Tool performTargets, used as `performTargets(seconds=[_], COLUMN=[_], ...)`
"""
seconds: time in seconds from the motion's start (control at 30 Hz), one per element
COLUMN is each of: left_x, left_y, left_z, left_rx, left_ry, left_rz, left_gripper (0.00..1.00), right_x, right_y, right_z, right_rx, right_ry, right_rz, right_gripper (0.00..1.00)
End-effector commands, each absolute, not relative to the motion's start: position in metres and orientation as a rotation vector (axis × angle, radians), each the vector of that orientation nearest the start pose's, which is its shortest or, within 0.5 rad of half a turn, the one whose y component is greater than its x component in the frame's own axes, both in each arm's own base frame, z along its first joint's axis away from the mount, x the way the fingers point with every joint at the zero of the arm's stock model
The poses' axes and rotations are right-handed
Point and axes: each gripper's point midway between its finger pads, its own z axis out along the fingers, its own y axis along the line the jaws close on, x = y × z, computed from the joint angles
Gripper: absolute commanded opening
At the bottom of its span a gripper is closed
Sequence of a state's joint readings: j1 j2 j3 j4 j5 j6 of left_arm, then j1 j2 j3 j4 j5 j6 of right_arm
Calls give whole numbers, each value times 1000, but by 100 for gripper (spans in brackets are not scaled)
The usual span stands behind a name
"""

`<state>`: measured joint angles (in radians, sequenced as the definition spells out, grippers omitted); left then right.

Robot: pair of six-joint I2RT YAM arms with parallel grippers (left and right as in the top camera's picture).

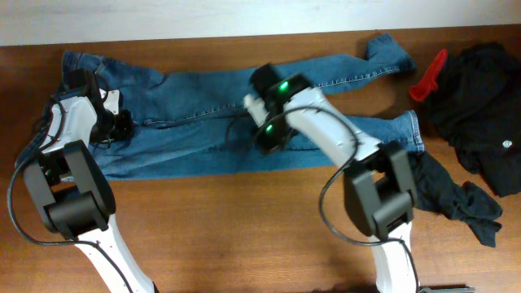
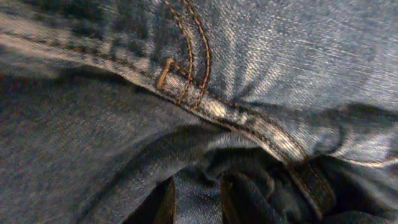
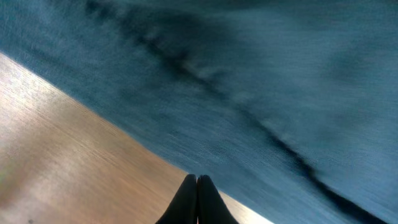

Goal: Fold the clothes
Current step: 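Release the hem and press the lower leg center with the right gripper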

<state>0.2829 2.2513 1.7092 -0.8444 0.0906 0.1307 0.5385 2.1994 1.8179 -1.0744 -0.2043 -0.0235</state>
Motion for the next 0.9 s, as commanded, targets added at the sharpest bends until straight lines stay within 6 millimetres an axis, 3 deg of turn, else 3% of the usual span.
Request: performTargets(seconds=[0.0, 0.23, 0.33, 0.43, 0.57, 0.73, 0.87], left_x=[453, 462, 475, 483, 499, 514, 515], left_y=[111, 114, 118, 121, 130, 146, 162], left_z=[-16, -14, -11, -9, -3, 5, 11], left_rx=[-193, -188, -180, -177, -166, -184, -219], left_ry=[2969, 2929, 2876, 2843, 2768, 2691, 2669], left_rz=[-119, -103, -84, -71, -37, -6, 10], left_gripper=[23, 24, 25, 25, 30, 38, 49], right_x=[369, 373, 367, 353, 323, 297, 289], right_y=[268, 262, 257, 245, 224, 208, 204], right_z=[34, 11, -13, -38, -56, -58, -57], right_rx=[-917, -901, -905, -948, -970, -1000, -1013], right_ry=[2896, 2928, 2963, 2997, 3107, 3210, 3243], right_rz=[229, 220, 206, 190, 151, 111, 98], right_gripper=[4, 4, 4, 4, 4, 4, 4])
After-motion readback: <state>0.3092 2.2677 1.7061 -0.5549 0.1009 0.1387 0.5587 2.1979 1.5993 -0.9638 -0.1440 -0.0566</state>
